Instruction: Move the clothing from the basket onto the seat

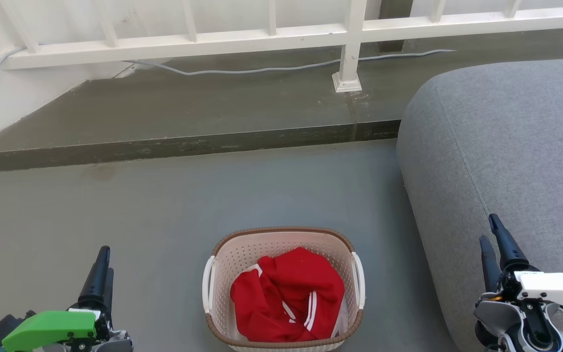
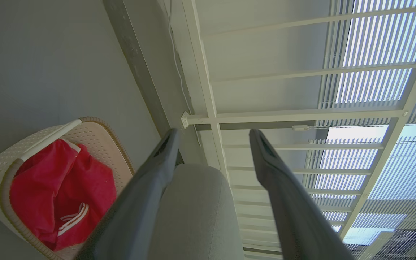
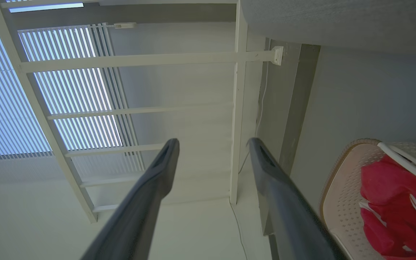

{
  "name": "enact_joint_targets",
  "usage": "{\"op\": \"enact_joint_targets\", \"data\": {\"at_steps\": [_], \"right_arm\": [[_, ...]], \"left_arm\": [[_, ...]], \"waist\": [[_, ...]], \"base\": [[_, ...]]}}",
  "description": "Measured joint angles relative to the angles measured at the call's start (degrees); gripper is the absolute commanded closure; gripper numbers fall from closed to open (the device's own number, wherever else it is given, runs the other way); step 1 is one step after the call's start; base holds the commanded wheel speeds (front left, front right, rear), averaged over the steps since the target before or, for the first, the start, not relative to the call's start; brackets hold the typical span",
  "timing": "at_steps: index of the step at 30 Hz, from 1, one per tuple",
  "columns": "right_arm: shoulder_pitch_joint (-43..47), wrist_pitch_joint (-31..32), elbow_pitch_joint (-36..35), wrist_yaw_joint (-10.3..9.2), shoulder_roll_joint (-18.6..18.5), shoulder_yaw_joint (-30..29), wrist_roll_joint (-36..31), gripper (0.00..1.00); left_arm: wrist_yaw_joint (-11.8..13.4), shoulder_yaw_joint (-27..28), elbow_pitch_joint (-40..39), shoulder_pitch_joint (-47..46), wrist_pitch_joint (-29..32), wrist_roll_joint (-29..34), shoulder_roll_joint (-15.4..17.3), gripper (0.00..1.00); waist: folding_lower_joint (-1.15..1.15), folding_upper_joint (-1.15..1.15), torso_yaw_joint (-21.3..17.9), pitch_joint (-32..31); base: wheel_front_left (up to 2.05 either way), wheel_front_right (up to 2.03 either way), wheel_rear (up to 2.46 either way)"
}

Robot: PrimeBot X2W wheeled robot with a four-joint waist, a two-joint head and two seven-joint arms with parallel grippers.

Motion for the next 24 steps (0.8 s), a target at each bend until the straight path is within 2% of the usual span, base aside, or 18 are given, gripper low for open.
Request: {"op": "enact_joint_targets", "data": {"at_steps": [11, 24], "right_arm": [[-0.55, -2.1, -1.92, -0.04, -1.03, 1.41, -9.68, 0.0], [-0.6, -4.76, -4.67, -2.07, -1.31, 5.06, -23.36, 0.0]], "left_arm": [[0.1, -0.94, -2.48, 0.01, -2.01, 8.34, 0.21, 0.0], [1.31, -2.4, -6.81, 0.17, -4.8, 22.9, 1.41, 0.0]], "waist": [[0.0, 0.0, 0.0, 0.0], [0.0, 0.0, 0.06, 0.15]], "base": [[0.0, 0.0, 0.0], [0.0, 0.0, 0.0]]}}
